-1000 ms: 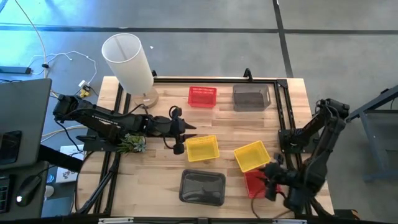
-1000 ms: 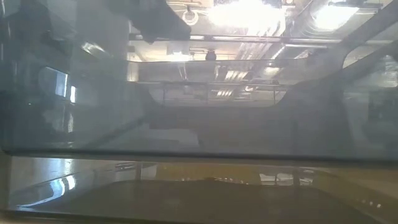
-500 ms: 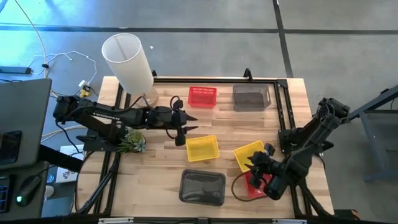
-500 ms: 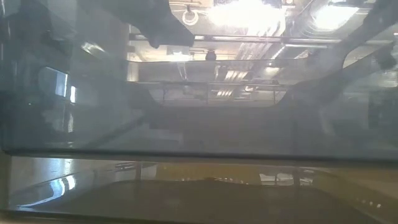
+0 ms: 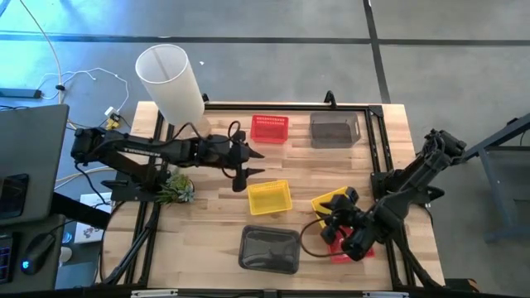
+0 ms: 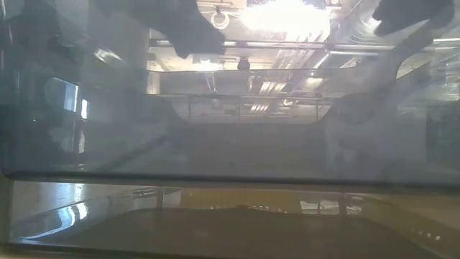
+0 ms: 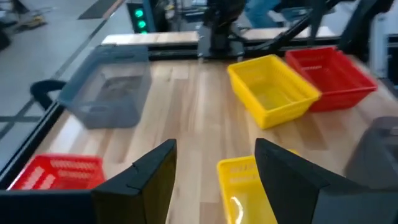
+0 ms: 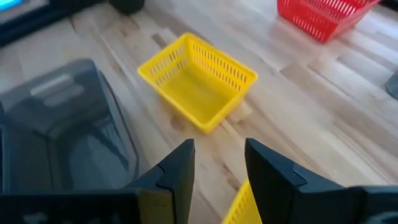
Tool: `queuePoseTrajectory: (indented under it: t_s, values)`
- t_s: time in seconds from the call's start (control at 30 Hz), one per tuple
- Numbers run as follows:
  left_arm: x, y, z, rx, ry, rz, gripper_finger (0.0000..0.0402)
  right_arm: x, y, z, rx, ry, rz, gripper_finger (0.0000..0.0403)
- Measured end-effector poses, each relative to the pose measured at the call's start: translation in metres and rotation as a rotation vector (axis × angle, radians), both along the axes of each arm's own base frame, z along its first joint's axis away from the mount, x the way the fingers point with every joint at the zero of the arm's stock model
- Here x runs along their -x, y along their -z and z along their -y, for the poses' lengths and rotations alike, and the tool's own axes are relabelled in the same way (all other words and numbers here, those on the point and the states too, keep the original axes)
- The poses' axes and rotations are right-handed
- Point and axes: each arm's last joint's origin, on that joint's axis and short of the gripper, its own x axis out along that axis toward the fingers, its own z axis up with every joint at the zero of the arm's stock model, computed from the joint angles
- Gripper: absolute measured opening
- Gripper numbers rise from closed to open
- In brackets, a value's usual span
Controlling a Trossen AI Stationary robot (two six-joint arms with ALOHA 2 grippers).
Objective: Stack baskets by color
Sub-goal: Stack the left yellow bin into the stacked yellow bins
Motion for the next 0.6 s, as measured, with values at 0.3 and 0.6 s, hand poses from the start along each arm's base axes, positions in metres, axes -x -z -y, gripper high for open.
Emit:
queuePoseTrajectory:
  t_s: [0.3,0.6]
  values:
    - [-0.004,-0.024,-0.001,-0.024,0.010,-0.003,0.0200,-0.008,-0.001,0.008,0.007,0.048,0.025,0.0129]
    - [-0.002,-0.008,0.000,0.081,-0.034,-0.134,0.0200,-0.010,0.000,0.010,-0.003,0.047,0.007,0.0129]
